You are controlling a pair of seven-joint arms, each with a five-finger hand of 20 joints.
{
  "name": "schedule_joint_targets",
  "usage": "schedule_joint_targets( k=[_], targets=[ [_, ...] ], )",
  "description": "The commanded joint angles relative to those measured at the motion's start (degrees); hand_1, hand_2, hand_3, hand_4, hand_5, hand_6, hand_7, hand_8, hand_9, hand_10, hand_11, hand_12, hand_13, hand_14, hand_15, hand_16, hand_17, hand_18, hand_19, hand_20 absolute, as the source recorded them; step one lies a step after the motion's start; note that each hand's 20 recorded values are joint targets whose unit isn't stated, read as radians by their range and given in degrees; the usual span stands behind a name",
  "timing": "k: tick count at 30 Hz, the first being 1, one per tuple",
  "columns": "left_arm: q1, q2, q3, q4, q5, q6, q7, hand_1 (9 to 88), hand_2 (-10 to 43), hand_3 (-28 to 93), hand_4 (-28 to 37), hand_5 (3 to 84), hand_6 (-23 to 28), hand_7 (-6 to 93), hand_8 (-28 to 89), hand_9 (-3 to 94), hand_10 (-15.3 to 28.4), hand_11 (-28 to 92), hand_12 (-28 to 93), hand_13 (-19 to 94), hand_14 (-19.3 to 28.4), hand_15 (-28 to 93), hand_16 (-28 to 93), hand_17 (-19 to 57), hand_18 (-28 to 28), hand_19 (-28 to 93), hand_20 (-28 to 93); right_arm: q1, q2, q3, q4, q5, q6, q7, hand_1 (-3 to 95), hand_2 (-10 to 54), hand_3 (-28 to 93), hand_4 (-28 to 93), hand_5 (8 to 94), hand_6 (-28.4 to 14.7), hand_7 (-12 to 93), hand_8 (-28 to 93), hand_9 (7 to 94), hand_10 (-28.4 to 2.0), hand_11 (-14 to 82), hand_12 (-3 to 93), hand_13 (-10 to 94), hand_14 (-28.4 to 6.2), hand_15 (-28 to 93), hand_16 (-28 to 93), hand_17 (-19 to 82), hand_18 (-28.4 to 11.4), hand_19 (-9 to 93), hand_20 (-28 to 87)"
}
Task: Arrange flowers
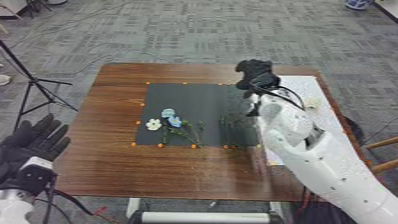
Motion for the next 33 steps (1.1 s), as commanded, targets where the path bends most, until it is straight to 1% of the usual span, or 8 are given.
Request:
schedule_joint_targets(
  k=[1,7,13,17,18,23,26,33],
  targets=[
    [3.5,-1.43,-1.01,-1.31,-0.66,-0.07,2.24,27.4,14.9,71,-25.7,39.4,8.1,11.4,-7,31.1,13.2,17,14,22,13.3,25,-1,-3.1,11.2,18,12,-9.8,7.3,6.2,2.7,-0.9,1.3,4.7,44.7,-9.5,81,-28,51.2,-3.5,17,-13,49.2,-14.6,16.1,12.1,40,-14.7,45,5,18,-20.9,60,15],
    [3.5,-0.94,-0.68,-1.18,-1.26,-0.18,2.93,27.3,14.9,71,-26.1,39.6,8.1,11.5,-8,31.2,13.3,17,14,22,13.4,25,-1,-3.1,11.1,18,12,-10.7,7.5,7.2,2.8,-0.7,-2.6,5.0,45.7,-9.5,82,-28,51.3,-3.5,17,-13,48.9,-14.2,15.3,11.3,40,-14.2,42,4,18,-20.8,60,15],
    [3.2,-1.22,-0.8,-1.2,-1.0,0.06,2.44,27.3,15.0,71,-26.3,39.6,8.1,11.6,-8,31.3,13.3,17,14,22,13.4,25,-1,-3.1,11.2,18,12,-7.9,5.3,4.1,7.3,-0.8,0.5,5.4,49.3,-9.5,82,-28,51.1,-3.1,17,-14,47.6,-12.7,14.9,10.4,40,-13.3,42,4,19,-20.3,61,15],
    [3.0,-0.5,-0.46,-1.19,-1.42,0.04,2.8,27.3,15.0,71,-26.4,39.6,8.1,11.7,-8,31.4,13.3,17,14,22,13.4,25,-1,-3.1,11.2,18,12,-6.4,4.8,2.2,9.2,-1.8,1.4,5.6,54.1,-9.5,79,-28,61.3,0.9,20,-15,62.3,-9.6,17.7,12.1,51,-10.7,44,6,22,-19.6,64,17],
    [3.1,-0.64,-0.57,-1.18,-1.22,-0.09,2.6,27.3,15.0,71,-26.4,39.6,8.1,11.7,-8,31.3,13.4,17,14,22,13.4,25,-1,-3.1,11.2,18,13,-6.2,4.9,1.8,9.4,-2.1,1.2,5.9,56.6,-9.5,77,-28,64.5,2.0,20,-15,66.5,-9.1,17.2,14.6,53,-9.5,41,14,22,-19.4,65,19],
    [3.3,-0.99,-0.81,-1.25,-1.07,-0.09,2.36,27.2,15.0,71,-26.4,39.6,8.1,11.5,-8,31.3,13.4,17,14,22,13.5,25,-1,-3.1,11.2,18,12,-6.3,5.5,0.6,10.0,-3.7,4.4,6.3,67.4,-9.5,67,-28,73.8,3.2,24,-1,84.3,-6.1,8.2,36.3,64,-4.7,38,36,26,-19.1,68,26],
    [3.9,-1.23,-1.14,-1.48,-1.53,0.09,2.64,27.2,15.1,71,-26.5,39.6,8.1,11.5,-8,31.4,13.4,17,14,22,13.4,25,-1,-3.1,11.2,18,12,-6.0,5.5,0.8,9.0,-3.5,4.5,6.4,68.5,-9.5,66,-28,76.2,3.4,26,1,86.7,-6.0,9.8,40.0,66,-4.6,41,40,27,-19.1,69,28],
    [4.0,-1.69,-1.64,-1.52,-0.95,-0.12,2.19,27.2,15.0,71,-26.6,39.7,8.2,11.6,-8,31.4,13.3,17,14,22,13.4,25,-1,-3.1,11.1,18,12,-7.3,7.9,0.7,0.0,-6.3,8.7,2.7,68.1,-9.5,67,-28,76.1,2.9,26,1,87.1,-5.8,10.3,41.3,66,-4.5,42,41,27,-19.9,71,30]
  ],
)
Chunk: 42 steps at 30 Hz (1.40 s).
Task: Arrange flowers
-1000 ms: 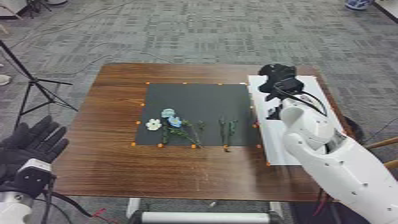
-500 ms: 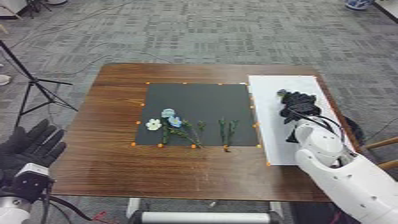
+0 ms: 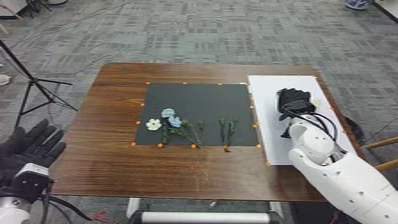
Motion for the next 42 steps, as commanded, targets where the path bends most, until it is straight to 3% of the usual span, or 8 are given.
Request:
schedule_joint_targets(
  k=[1,5,15,16,19,30,40,42],
  targets=[
    [1.0,-0.76,-0.6,-0.64,-0.11,-0.15,0.33,27.2,15.0,71,-26.6,39.7,8.2,11.6,-8,31.4,13.4,17,14,22,13.4,25,-1,-3.1,11.1,18,12,-0.7,2.3,-0.5,-10.2,-2.9,4.7,-3.7,68.1,-9.5,67,-28,76.0,2.9,26,1,87.1,-5.8,10.3,41.3,66,-4.5,42,41,27,-20.0,71,30],
    [1.0,-0.4,-0.52,-0.52,-0.39,-0.13,0.43,27.1,15.1,71,-26.5,39.7,8.2,11.6,-8,31.5,13.4,17,14,22,13.4,25,-1,-3.1,11.1,18,12,1.3,1.0,-2.2,-13.1,-1.6,4.0,-8.1,68.1,-9.5,67,-28,75.8,2.9,26,1,87.1,-5.8,10.3,41.5,66,-4.5,42,41,27,-20.1,71,30],
    [-0.5,-0.36,0.9,-0.2,0.24,0.03,-0.36,27.2,15.1,71,-26.5,39.6,8.2,11.6,-8,31.4,13.4,17,14,22,13.3,25,-1,-3.1,11.1,18,12,10.3,-6.4,-11.2,-10.3,1.2,3.2,-14.5,67.5,-9.5,67,-28,75.3,3.2,26,1,86.8,-5.9,10.1,41.8,66,-4.3,42,41,27,-20.0,71,31],
    [-0.7,-0.35,1.03,-0.14,0.28,0.13,-0.49,27.3,15.1,71,-26.6,39.6,8.2,11.6,-8,31.4,13.3,17,14,22,13.3,25,-1,-3.1,11.2,18,12,10.4,-6.9,-10.8,-10.9,1.9,-0.4,-15.2,67.4,-9.5,67,-28,75.2,3.3,26,1,86.8,-5.9,10.1,41.8,66,-4.3,42,41,27,-20.0,71,31],
    [-1.0,-0.57,1.0,-0.09,0.69,0.14,-0.94,27.4,15.3,71,-26.7,39.6,8.1,11.6,-8,31.6,13.3,17,14,22,13.3,25,-1,-3.1,11.1,18,12,12.3,-8.9,-12.4,-8.1,2.6,-1.6,-17.7,67.2,-9.5,67,-28,75.0,3.6,26,1,87.0,-5.8,10.3,41.8,67,-4.1,42,41,27,-19.8,70,31],
    [-1.0,0.09,1.2,-0.17,-0.11,0.56,-0.35,27.4,15.4,71,-26.5,39.9,7.8,11.8,-8,32.0,12.7,17,13,22,13.4,25,-1,-3.1,11.1,18,12,16.6,-12.1,-19.7,-3.1,-1.4,-1.9,-20.3,67.0,-9.5,66,-28,73.8,3.9,25,0,86.3,-5.5,10.1,41.8,67,-3.6,41,41,27,-19.4,70,31],
    [-1.3,-0.14,0.86,0.04,0.62,-0.01,-1.67,27.5,15.5,70,-26.4,39.8,7.7,11.9,-8,31.9,12.8,17,13,22,13.4,25,-1,-3.1,11.1,18,12,16.2,-13.9,-21.7,-0.5,-2.7,-4.1,-19.2,65.2,-9.5,67,-28,70.4,3.5,24,-2,84.2,-5.9,9.3,40.4,65,-3.6,41,41,26,-19.5,69,31],
    [-1.3,-0.33,0.74,0.26,1.34,-0.99,-2.22,27.4,15.5,71,-26.4,39.9,7.7,11.8,-8,31.9,12.8,17,13,22,13.4,25,-1,-3.1,11.1,18,12,16.0,-13.6,-21.9,-0.8,-2.0,-5.0,-19.1,64.7,-9.5,66,-28,70.0,3.3,24,-3,83.7,-5.9,9.2,40.0,65,-3.6,41,40,26,-19.5,69,31]
  ],
)
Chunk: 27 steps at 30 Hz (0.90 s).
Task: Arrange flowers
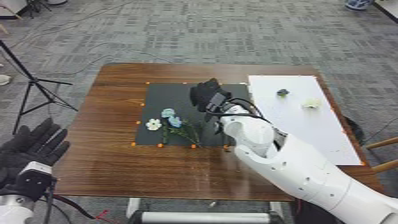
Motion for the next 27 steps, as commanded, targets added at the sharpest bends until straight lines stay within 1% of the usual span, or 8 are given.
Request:
schedule_joint_targets(
  k=[1,6,10,16,18,23,26,27],
  targets=[
    [0.4,-0.19,-0.51,0.39,1.15,-2.08,-1.15,27.4,15.4,71,-26.4,39.8,7.7,11.8,-8,31.9,12.8,17,13,22,13.4,25,-1,-3.1,11.1,18,12,0.0,-0.8,-1.9,0.6,0.3,-1.7,0.6,64.6,-9.5,66,-28,69.7,3.2,24,-3,83.4,-5.9,9.2,39.8,65,-3.6,41,40,26,-19.5,69,31],
    [0.3,-0.43,-0.48,0.35,1.14,-1.74,-1.11,27.5,15.4,71,-26.2,39.7,7.6,11.4,-8,31.8,12.7,17,13,22,13.4,25,-1,-3.2,11.2,18,12,0.2,-0.7,-2.8,0.9,-0.7,-1.7,0.5,64.5,-9.5,66,-28,69.3,3.1,24,-3,83.1,-5.9,9.5,39.4,64,-3.7,41,40,26,-19.5,69,31],
    [0.4,-0.42,-0.41,0.59,1.77,-2.88,-1.31,27.6,15.4,70,-26.1,39.6,7.1,11.3,-8,31.8,12.5,17,13,22,13.3,25,-1,-3.1,11.1,18,12,0.3,-0.8,-2.8,1.5,-2.6,-2.8,0.9,64.2,-9.5,67,-28,68.4,3.2,23,-4,82.4,-5.9,9.4,39.3,64,-3.6,41,39,26,-19.6,68,31],
    [0.2,-0.41,-0.17,0.53,1.45,-2.32,-1.25,27.8,15.4,70,-26.0,39.6,6.8,11.5,-8,31.9,12.1,16,14,22,13.3,24,-1,-3.1,11.2,18,12,0.2,-0.8,-2.9,1.5,-2.8,-3.1,2.9,61.8,-9.5,67,-28,65.1,2.4,22,-13,78.1,-6.7,8.0,36.0,62,-4.4,42,38,25,-20.0,68,30],
    [0.1,-0.64,-0.29,0.5,2.03,-2.1,-1.69,28.4,14.7,70,-25.7,39.6,6.8,11.6,-8,31.8,12.2,16,14,22,13.3,24,-1,-3.1,11.2,18,12,-0.1,-1.0,-2.1,0.9,-1.9,-5.6,3.3,61.1,-9.5,68,-28,64.3,2.2,22,-14,76.8,-7.2,7.6,35.0,62,-4.5,43,37,25,-20.3,68,30],
    [0.3,-0.98,-0.48,0.4,2.41,-2.17,-1.92,31.8,12.0,69,-23.8,39.5,6.6,12.1,-8,31.9,12.1,17,14,22,13.2,25,-1,-3.0,11.1,18,12,-0.1,-1.4,-1.7,0.6,-1.6,-6.3,4.9,59.3,-9.5,69,-28,62.2,1.1,21,-14,67.9,-10.7,19.5,20.5,59,-5.6,44,35,23,-20.8,68,28],
    [0.4,-1.12,-0.57,0.32,2.37,-2.06,-1.95,32.2,10.7,69,-23.1,39.3,6.6,12.2,-8,31.8,12.2,17,14,22,13.1,25,-1,-3.0,11.1,18,12,-0.3,-1.5,-0.9,0.1,-1.7,-6.6,5.2,55.2,-9.5,72,-28,60.8,0.2,20,-14,65.2,-11.6,19.9,17.4,58,-7.1,46,33,23,-21.2,67,28],
    [0.4,-1.12,-0.73,0.25,2.89,-1.71,-2.44,33.1,9.4,69,-22.8,39.2,6.7,12.2,-8,31.7,12.1,17,14,22,13.1,25,-1,-3.0,11.1,18,12,-0.2,-1.6,-0.7,0.0,-1.6,-7.7,5.3,54.6,-9.5,73,-28,60.6,0.1,20,-14,64.9,-11.7,19.9,17.1,58,-7.6,46,32,23,-21.3,67,27]
  ],
)
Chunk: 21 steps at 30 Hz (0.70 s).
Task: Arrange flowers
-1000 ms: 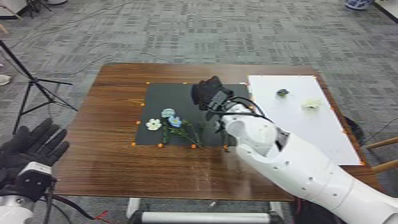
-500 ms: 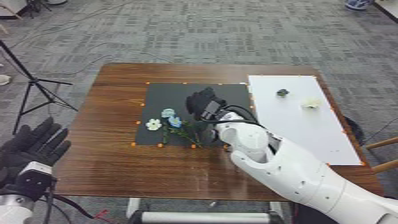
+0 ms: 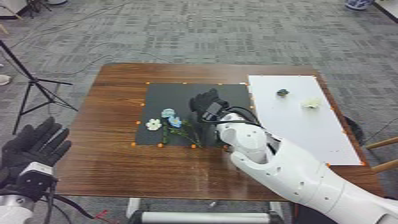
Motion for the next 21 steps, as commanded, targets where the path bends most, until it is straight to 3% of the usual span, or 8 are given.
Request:
schedule_joint_targets(
  k=[1,2,7,9,11,14,17,21],
  targets=[
    [0.3,-0.96,-0.58,-0.32,2.24,0.52,-1.94,35.4,7.6,68,-21.8,39.1,6.6,12.4,-8,31.7,12.1,17,14,22,13.0,25,-1,-3.0,11.1,18,12,0.0,-0.9,2.1,-1.4,-0.3,-2.9,1.3,54.2,-9.5,73,-28,60.6,0.0,20,-14,64.6,-11.9,19.7,16.9,58,-7.8,46,32,23,-21.3,67,27],
    [0.4,-1.03,-0.72,-0.38,2.78,0.6,-2.28,36.7,6.5,67,-20.1,38.9,6.5,12.8,-8,31.7,12.0,17,14,23,12.8,25,-1,-2.8,11.0,18,12,-0.1,-1.0,2.4,-1.7,0.1,-3.6,1.4,53.7,-9.5,74,-28,60.6,-0.1,20,-14,64.4,-11.9,19.5,16.7,58,-8.2,47,31,22,-21.4,67,27],
    [0.4,-1.04,-0.73,-0.31,2.63,0.6,-2.11,39.4,3.6,66,-16.8,38.4,6.0,14.5,-9,31.5,11.4,18,14,23,12.3,25,-1,-2.6,10.9,18,12,-0.5,-0.4,3.0,-3.6,1.3,-3.4,1.5,51.2,-9.5,77,-28,59.3,-0.6,19,-14,62.6,-12.5,18.5,16.0,57,-9.5,48,27,22,-21.5,66,26],
    [0.5,-1.05,-0.62,-0.41,2.24,0.66,-1.6,39.6,3.3,66,-16.2,38.3,6.0,14.7,-9,31.4,11.3,18,14,23,12.3,25,-1,-2.6,10.9,18,12,-0.6,-0.1,3.0,-4.5,1.2,-4.1,1.5,50.2,-9.5,78,-28,58.9,-0.8,18,-14,62.2,-12.6,18.1,15.8,57,-10.0,48,26,22,-21.6,66,26],
    [0.7,-0.54,-0.44,-0.45,0.87,0.77,-0.58,39.6,3.2,66,-16.0,38.2,6.0,14.8,-9,31.3,11.3,18,14,23,12.2,25,-1,-2.6,10.9,18,12,-0.7,0.2,3.1,-5.3,1.5,-4.9,1.2,49.0,-9.5,79,-28,58.5,-1.1,18,-13,61.9,-12.7,18.1,15.8,57,-10.6,50,24,21,-21.6,66,26],
    [0.5,-0.63,-0.47,-0.32,0.75,0.63,-0.89,38.8,3.7,65,-16.2,38.1,6.2,14.7,-9,31.3,11.5,18,14,23,12.1,25,-1,-2.7,10.9,18,12,-1.0,0.3,3.5,-6.5,2.3,-5.6,1.3,48.1,-9.5,79,-28,58.1,-1.3,18,-13,61.5,-13.1,17.8,15.7,57,-11.2,50,22,21,-21.8,66,26],
    [1.1,-0.11,-0.43,-0.37,-0.66,0.39,0.29,37.3,4.8,65,-16.7,38.2,6.3,14.4,-9,31.3,11.5,18,14,23,12.3,25,-1,-2.8,10.9,18,12,-1.1,0.2,3.8,-6.8,2.8,-5.4,1.2,47.2,-9.5,79,-28,57.8,-1.4,17,-13,61.4,-13.2,17.7,15.7,56,-11.4,51,20,21,-21.9,66,26],
    [0.9,-0.09,-0.37,-0.34,-0.92,0.48,0.05,35.8,6.3,66,-17.7,38.3,6.6,14.0,-9,31.2,11.7,18,13,22,12.5,25,-1,-2.9,10.9,18,12,-1.6,0.4,4.2,-7.3,3.4,-5.3,1.5,46.6,-9.5,79,-28,57.7,-1.5,17,-13,61.4,-13.3,17.6,15.6,56,-11.8,52,19,21,-22.1,66,26]
  ],
)
